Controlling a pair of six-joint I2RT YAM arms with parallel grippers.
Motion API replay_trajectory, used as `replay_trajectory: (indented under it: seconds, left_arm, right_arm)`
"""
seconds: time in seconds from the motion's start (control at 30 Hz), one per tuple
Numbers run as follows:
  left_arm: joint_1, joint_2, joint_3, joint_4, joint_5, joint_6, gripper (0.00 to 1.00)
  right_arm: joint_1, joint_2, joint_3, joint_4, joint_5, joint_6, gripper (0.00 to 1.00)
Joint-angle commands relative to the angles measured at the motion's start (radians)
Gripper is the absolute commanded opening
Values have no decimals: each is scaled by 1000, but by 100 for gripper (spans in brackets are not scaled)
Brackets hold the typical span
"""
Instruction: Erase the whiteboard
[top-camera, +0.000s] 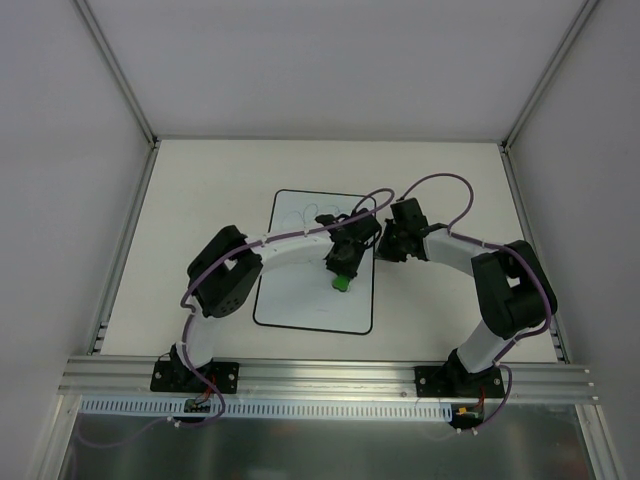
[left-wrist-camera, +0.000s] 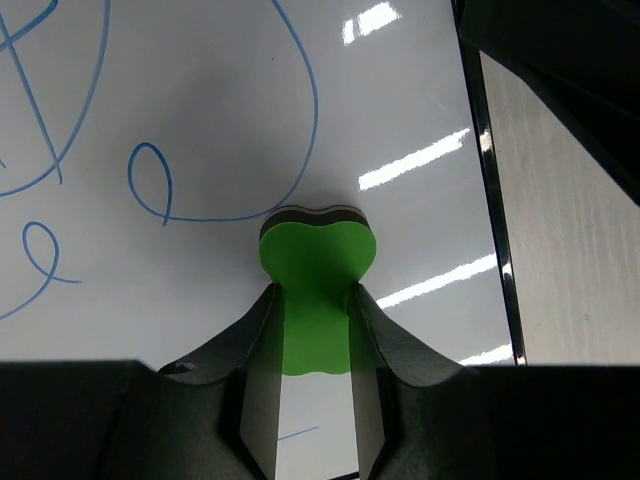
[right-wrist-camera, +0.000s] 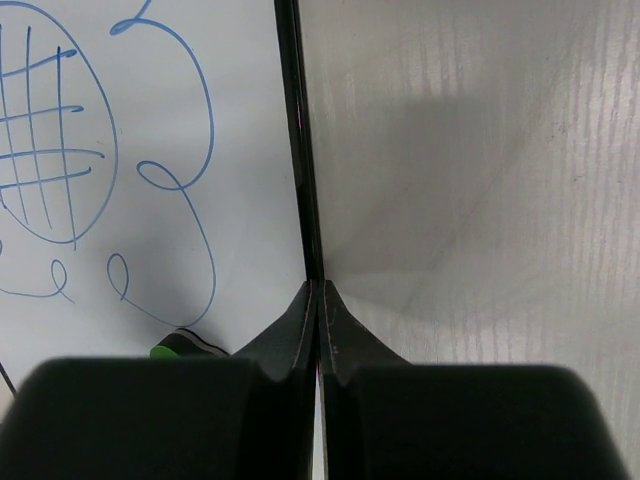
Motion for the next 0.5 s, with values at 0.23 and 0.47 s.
replay_trajectory:
  seconds: [0.23,0.47]
  left_arm:
    - [-79,-120,-276,-65,135,-80,0]
    - [-131,-200,-369,-112,129,-116,0]
  right_arm:
    - [-29,-1,-26,-90,106,6,0]
    - [-29,7,-18,-95,105,6,0]
